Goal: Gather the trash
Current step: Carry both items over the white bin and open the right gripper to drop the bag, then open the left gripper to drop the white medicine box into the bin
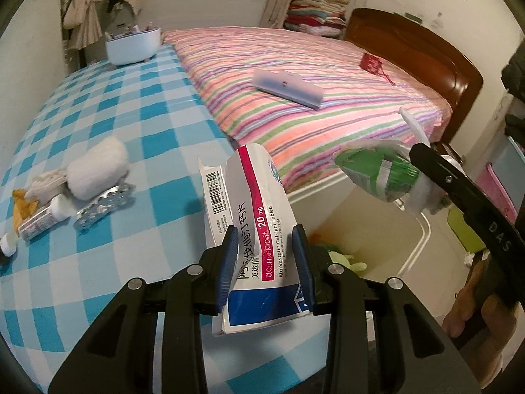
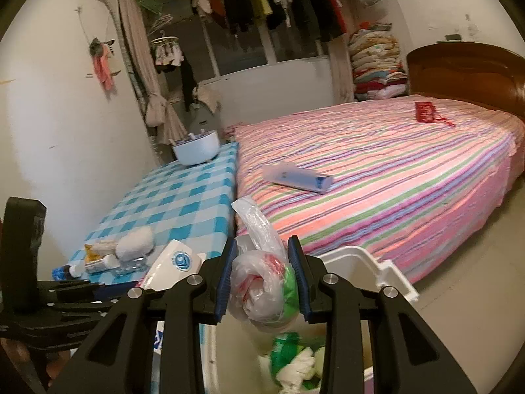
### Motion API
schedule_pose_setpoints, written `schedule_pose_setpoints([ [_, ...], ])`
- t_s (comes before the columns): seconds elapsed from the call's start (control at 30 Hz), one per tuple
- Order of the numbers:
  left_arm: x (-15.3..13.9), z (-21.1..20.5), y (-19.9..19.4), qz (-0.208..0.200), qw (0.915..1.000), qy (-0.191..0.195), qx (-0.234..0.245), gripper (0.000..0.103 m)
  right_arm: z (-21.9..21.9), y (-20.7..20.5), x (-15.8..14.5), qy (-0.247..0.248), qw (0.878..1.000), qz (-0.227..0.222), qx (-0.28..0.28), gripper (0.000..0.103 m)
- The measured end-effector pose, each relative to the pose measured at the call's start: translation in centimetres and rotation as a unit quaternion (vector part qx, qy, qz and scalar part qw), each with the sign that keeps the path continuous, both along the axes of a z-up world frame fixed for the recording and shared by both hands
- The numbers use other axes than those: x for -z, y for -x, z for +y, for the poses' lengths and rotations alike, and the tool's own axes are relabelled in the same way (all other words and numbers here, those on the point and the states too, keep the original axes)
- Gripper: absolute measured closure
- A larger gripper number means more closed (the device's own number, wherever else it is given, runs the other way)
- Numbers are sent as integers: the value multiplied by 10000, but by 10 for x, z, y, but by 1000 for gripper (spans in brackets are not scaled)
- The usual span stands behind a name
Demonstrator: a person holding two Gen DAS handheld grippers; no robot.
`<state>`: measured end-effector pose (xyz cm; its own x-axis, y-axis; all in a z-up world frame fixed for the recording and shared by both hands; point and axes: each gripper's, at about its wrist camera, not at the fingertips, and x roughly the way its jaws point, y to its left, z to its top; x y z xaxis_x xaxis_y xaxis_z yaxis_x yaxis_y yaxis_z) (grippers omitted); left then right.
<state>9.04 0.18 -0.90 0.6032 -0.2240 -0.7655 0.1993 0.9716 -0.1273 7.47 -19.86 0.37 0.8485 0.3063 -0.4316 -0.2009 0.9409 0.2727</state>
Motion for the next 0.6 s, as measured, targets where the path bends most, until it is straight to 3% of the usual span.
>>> schedule_pose_setpoints([
  [0.17,1,-14,-2,-1,9999,13,159,70,-16,2,3,-67,9995,-19,306,64],
  [0.27,0,-21,-2,-30,9997,10,246,69,-23,3,3,-156,9987,-90,481,41],
  [0.3,-1,-24,-2,-36,9996,3,271,69,-24,4,2,-178,9984,-130,527,39],
  [0.6,5,-38,-7,20,9992,-7,401,69,-42,13,-4,-579,9941,-464,791,38],
])
